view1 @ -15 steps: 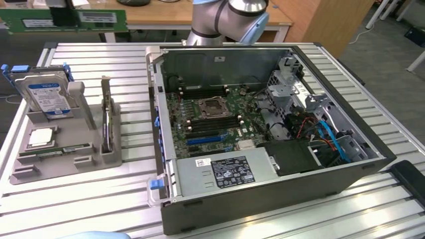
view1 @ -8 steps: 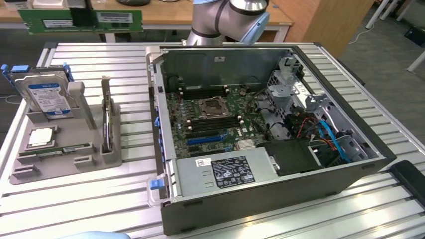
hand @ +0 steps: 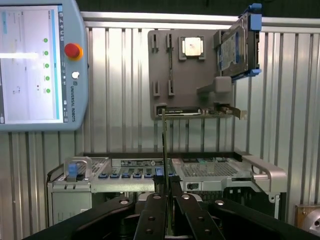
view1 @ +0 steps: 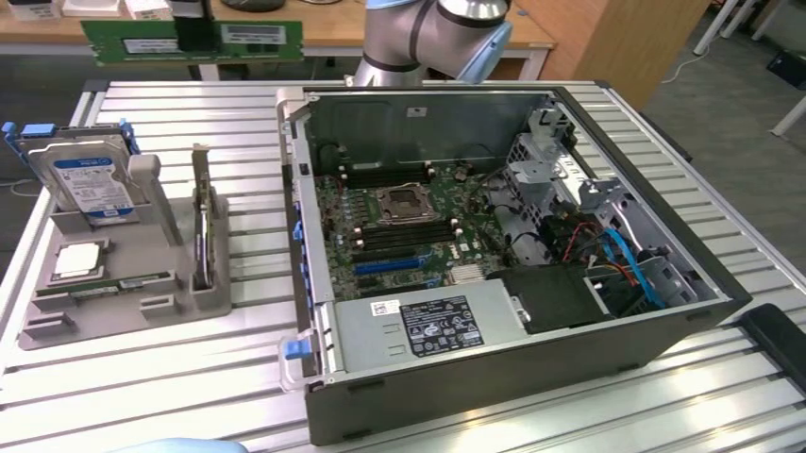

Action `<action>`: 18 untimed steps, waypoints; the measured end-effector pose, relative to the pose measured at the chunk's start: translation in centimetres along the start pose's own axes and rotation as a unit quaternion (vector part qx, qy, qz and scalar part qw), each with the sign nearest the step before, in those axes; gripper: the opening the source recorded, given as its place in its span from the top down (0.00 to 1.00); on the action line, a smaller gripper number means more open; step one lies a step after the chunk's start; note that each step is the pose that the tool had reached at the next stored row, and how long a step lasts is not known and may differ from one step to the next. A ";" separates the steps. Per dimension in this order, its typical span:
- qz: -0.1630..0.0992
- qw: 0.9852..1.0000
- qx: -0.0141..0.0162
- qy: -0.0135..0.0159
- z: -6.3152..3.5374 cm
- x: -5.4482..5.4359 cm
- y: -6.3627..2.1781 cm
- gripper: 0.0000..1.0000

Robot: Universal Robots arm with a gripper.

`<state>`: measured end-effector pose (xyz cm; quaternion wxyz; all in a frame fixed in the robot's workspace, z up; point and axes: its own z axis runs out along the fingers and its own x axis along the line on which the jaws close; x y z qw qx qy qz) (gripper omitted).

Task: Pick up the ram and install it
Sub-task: 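Pick up the ram and move it above insertion slot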

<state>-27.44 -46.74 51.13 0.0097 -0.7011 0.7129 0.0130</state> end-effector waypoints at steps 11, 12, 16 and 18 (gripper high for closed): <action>0.000 1.000 0.000 0.000 0.01 0.0 -2.57 0.87; 0.000 1.000 0.000 0.000 0.01 0.0 -2.79 0.87; 0.000 1.000 0.000 0.000 0.01 -0.1 -3.75 0.87; 0.000 1.000 0.000 0.000 0.02 -0.1 -4.33 0.87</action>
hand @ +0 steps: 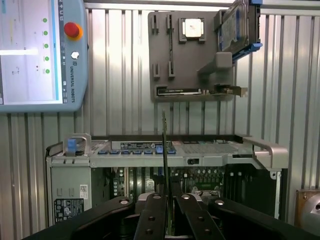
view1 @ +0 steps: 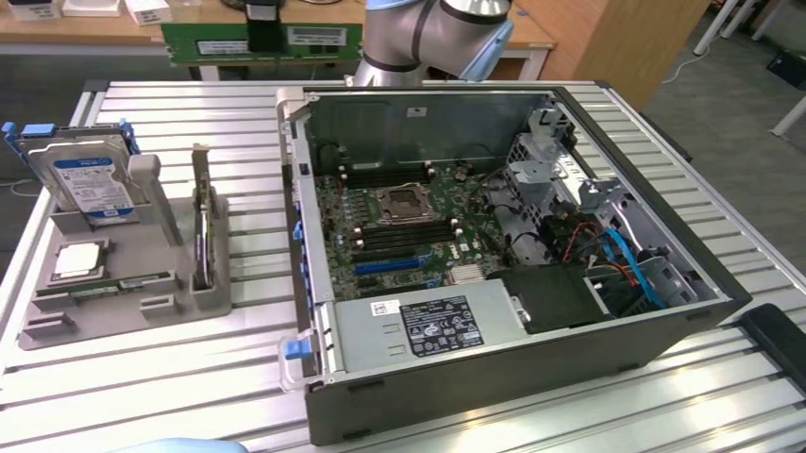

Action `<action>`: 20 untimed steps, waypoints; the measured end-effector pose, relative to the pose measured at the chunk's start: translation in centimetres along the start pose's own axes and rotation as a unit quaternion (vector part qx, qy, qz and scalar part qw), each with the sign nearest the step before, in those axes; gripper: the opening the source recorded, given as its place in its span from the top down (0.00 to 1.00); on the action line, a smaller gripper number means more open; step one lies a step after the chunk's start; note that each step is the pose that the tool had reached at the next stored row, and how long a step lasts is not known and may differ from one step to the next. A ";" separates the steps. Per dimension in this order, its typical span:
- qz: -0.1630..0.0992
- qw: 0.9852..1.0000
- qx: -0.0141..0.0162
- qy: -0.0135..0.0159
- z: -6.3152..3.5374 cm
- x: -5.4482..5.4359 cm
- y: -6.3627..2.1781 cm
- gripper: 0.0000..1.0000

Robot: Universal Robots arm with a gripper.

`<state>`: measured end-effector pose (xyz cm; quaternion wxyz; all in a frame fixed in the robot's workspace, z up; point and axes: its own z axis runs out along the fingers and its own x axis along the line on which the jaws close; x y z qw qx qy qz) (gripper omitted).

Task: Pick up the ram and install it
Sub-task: 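Pick up the ram and move it above insertion slot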

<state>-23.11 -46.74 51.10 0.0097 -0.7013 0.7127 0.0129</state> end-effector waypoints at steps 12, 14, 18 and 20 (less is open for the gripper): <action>0.000 1.000 0.000 0.000 -0.01 -0.1 -3.53 0.87; 0.000 1.000 0.000 0.000 -0.01 -0.1 -4.14 0.87; 0.000 1.000 0.000 0.000 0.00 -0.1 -5.39 0.87; 0.000 1.000 0.000 0.000 0.00 -0.1 -6.12 0.87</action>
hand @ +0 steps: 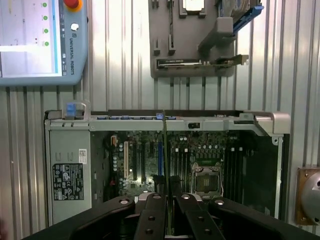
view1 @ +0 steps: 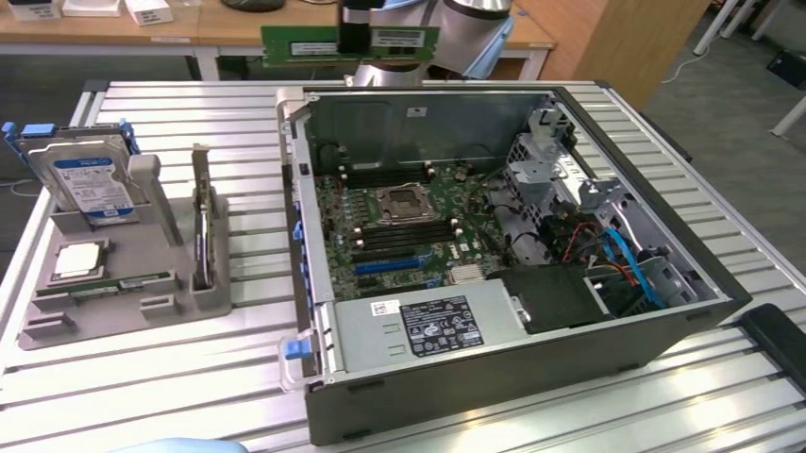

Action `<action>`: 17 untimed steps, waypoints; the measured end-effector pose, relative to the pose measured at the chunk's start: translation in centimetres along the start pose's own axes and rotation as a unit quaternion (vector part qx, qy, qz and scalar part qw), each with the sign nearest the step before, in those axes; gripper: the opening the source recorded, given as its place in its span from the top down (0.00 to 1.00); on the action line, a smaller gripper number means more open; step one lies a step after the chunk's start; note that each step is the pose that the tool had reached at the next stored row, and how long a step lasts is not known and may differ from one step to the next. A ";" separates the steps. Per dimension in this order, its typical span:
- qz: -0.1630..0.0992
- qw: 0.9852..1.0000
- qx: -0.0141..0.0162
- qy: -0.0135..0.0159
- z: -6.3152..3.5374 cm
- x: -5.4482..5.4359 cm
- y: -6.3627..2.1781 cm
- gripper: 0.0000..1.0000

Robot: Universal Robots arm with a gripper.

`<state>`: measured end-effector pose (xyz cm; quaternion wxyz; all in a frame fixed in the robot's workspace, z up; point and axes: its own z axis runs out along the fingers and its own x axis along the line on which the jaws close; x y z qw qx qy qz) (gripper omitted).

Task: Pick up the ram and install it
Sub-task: 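Pick up the ram and move it above insertion slot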

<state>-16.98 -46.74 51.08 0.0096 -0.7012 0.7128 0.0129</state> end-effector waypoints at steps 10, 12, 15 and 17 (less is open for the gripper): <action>0.000 1.000 0.000 0.000 0.04 -0.1 -3.31 0.87; 0.000 1.000 0.000 0.000 0.09 -0.2 -3.97 0.87; -0.001 1.000 0.000 0.000 0.20 -0.4 -4.76 0.87; -0.001 1.000 0.000 0.000 0.35 -0.5 -5.07 0.87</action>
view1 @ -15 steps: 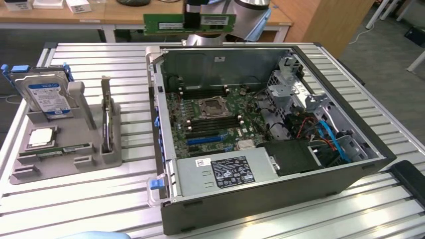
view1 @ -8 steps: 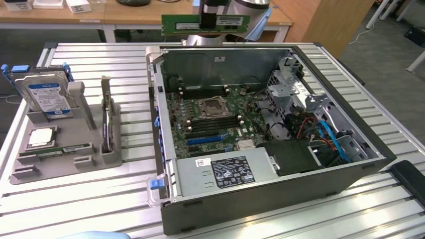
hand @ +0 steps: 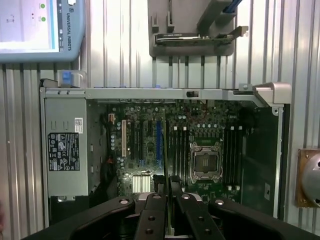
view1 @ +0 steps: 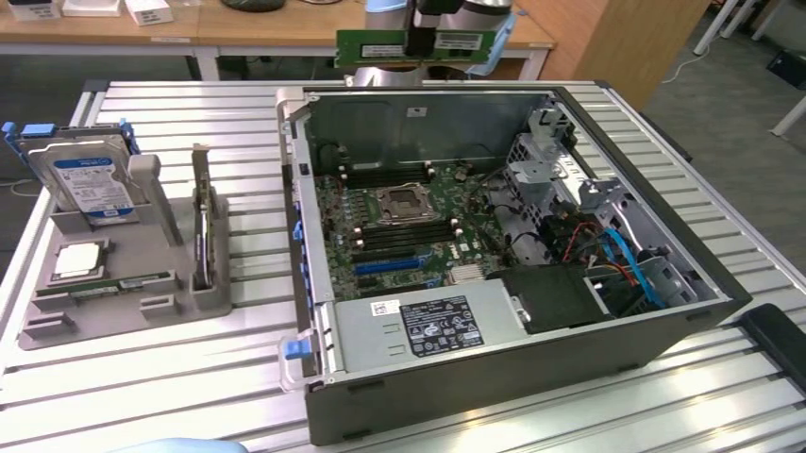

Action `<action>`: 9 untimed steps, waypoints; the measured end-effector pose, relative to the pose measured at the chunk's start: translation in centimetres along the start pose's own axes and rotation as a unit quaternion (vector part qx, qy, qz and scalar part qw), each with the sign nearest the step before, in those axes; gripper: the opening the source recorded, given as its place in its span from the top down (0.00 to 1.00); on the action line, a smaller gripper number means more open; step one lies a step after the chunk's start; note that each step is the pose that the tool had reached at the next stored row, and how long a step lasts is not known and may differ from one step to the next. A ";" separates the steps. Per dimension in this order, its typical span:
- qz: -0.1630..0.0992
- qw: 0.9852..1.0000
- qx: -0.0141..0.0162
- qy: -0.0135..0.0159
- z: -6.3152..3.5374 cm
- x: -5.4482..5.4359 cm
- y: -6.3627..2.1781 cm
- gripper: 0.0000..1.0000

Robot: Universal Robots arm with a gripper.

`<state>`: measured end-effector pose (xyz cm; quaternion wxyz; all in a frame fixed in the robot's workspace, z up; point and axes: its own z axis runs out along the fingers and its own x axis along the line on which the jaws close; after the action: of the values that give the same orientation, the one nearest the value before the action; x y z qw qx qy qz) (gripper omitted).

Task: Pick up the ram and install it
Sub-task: 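Pick up the ram and move it above insertion slot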

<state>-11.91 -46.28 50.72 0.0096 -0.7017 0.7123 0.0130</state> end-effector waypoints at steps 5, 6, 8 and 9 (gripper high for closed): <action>0.000 1.000 0.000 0.000 0.17 -0.1 -0.07 0.87; 0.000 1.000 0.000 0.000 0.17 -0.1 -0.07 0.87; 0.000 1.000 0.000 0.000 0.19 -0.1 -0.08 0.87; 0.000 1.000 0.000 0.000 0.25 -0.1 -0.08 0.87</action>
<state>-11.84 -46.16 50.48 0.0097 -0.7016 0.7123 0.0129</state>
